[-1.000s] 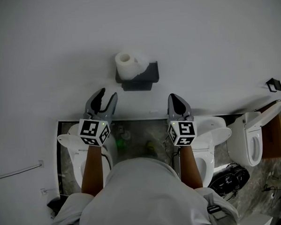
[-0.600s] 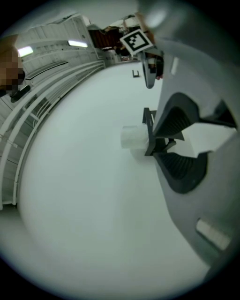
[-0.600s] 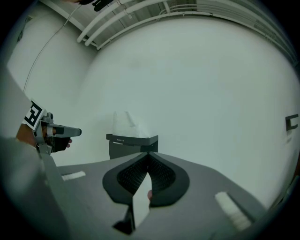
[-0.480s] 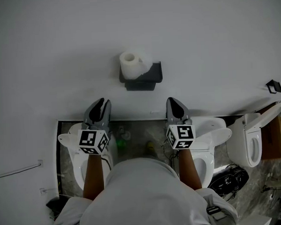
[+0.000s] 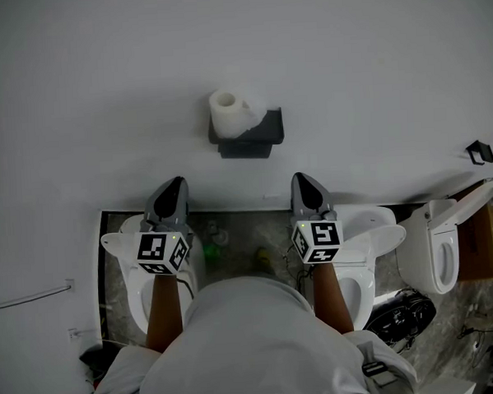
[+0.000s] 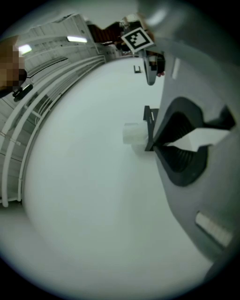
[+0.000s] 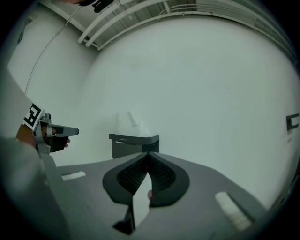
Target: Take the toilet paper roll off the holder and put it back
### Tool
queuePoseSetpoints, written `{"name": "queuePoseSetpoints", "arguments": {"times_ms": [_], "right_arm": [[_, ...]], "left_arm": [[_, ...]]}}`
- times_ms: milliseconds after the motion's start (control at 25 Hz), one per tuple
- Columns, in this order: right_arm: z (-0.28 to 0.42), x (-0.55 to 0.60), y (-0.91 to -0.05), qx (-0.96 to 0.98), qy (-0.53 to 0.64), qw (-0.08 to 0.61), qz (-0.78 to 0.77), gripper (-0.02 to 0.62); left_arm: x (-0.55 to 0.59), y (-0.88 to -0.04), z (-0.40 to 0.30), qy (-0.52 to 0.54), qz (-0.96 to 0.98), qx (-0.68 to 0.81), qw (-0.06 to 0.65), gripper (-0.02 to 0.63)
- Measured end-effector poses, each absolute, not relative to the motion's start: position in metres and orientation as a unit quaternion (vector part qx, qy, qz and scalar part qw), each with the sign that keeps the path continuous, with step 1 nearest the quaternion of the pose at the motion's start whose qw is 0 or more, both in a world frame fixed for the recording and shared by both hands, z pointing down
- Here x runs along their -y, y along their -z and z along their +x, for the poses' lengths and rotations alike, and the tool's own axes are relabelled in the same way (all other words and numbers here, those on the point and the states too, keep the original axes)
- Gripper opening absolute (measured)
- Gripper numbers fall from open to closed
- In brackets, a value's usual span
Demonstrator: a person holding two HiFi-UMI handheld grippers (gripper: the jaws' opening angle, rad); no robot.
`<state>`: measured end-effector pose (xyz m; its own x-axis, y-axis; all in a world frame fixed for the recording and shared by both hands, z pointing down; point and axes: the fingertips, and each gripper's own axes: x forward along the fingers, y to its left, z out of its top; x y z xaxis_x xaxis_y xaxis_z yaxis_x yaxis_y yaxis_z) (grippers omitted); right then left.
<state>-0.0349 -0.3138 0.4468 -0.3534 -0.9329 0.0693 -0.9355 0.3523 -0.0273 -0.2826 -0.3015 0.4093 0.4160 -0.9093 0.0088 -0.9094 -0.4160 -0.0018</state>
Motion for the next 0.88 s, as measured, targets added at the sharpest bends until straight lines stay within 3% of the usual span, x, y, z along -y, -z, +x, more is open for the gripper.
{"name": "queuePoseSetpoints", "arguments": {"times_ms": [880], "right_arm": [[-0.024, 0.3, -0.447, 0.826, -0.031, 0.017, 0.562, 0.0]], "left_arm": [[0.287, -0.41, -0.273, -0.009, 0.838, 0.546, 0.0, 0.0]]}}
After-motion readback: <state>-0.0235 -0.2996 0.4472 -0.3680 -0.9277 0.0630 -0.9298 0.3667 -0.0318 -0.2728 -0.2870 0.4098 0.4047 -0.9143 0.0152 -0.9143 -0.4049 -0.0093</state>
